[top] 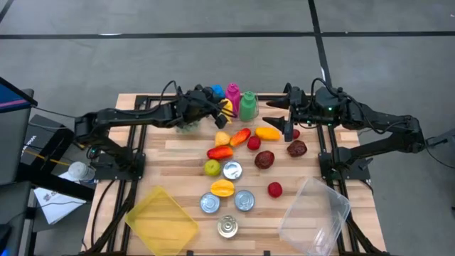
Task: Pick & Place Food Item
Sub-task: Put the yellow water bottle into the transparent bin
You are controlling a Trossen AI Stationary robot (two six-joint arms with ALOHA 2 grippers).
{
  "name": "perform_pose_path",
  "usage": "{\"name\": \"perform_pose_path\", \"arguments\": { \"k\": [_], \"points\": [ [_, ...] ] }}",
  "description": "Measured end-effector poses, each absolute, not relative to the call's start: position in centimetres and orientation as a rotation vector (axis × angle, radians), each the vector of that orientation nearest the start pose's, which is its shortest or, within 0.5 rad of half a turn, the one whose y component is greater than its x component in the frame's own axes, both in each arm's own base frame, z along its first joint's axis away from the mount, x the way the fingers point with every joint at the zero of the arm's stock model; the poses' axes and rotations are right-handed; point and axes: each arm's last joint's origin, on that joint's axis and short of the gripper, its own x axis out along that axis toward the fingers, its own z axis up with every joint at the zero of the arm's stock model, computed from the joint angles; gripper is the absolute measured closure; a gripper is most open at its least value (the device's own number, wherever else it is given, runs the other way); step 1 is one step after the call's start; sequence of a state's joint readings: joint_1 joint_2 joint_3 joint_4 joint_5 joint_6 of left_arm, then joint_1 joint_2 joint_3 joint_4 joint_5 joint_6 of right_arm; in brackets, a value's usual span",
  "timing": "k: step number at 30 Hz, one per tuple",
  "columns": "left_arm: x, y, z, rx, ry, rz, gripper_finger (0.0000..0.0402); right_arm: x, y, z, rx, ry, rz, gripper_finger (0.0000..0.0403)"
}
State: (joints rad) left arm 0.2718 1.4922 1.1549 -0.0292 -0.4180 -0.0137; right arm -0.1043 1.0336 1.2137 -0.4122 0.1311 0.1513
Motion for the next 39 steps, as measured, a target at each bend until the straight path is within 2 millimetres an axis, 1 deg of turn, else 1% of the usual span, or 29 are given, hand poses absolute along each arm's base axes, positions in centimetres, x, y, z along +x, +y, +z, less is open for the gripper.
{"name": "perform_pose_path", "arguments": {
  "k": [5,7,12,18,24,29,39],
  "points": [
    [32.9,10.9,30.1,0.013,0.365,0.697,0.0359,20.8,-2.6,41.1,0.147,0.214,-0.252,0.0112],
    [32.9,11.3,29.8,0.005,0.369,0.707,0.0359,20.8,-2.6,41.1,0.147,0.214,-0.252,0.0112],
    [33.0,12.6,29.1,-0.081,0.367,0.703,0.0359,20.8,-2.5,41.1,0.147,0.215,-0.251,0.0112],
    [33.0,13.5,28.5,-0.108,0.371,0.732,0.0359,20.8,-2.6,41.1,0.146,0.218,-0.252,0.0112],
    [33.1,13.8,28.2,-0.119,0.376,0.714,0.0351,20.7,-2.6,41.1,0.146,0.218,-0.252,0.0112],
    [33.7,13.9,27.0,-0.140,0.410,0.702,0.0352,20.7,-2.6,41.0,0.146,0.219,-0.252,0.0112],
    [34.1,14.1,25.9,-0.141,0.441,0.699,0.0346,20.7,-2.6,41.0,0.146,0.223,-0.252,0.0112]
  ]
}}
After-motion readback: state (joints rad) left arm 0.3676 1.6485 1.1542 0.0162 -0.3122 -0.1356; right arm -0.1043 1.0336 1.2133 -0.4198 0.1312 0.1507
